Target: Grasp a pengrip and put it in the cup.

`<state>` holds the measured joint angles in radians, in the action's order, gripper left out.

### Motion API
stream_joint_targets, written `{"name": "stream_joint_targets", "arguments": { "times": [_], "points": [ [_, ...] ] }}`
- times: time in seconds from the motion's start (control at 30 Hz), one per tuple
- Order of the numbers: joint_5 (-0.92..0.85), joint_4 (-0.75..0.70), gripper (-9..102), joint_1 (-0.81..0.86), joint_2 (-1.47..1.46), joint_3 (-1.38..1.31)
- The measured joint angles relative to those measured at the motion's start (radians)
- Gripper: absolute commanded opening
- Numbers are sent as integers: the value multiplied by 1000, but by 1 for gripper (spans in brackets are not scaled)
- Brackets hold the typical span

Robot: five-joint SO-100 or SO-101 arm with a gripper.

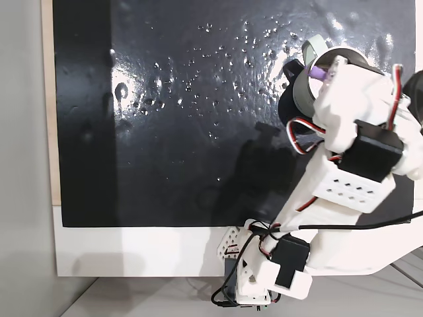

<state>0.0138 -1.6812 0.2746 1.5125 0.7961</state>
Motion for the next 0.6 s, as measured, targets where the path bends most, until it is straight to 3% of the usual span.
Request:
{"name": "stream_joint_targets", "arguments": {
  "times": [0.47, 0.6],
  "points": [
    [-9, 0, 0, 100, -91, -58],
    [-9, 0, 21, 104, -94, -64]
  ]
}}
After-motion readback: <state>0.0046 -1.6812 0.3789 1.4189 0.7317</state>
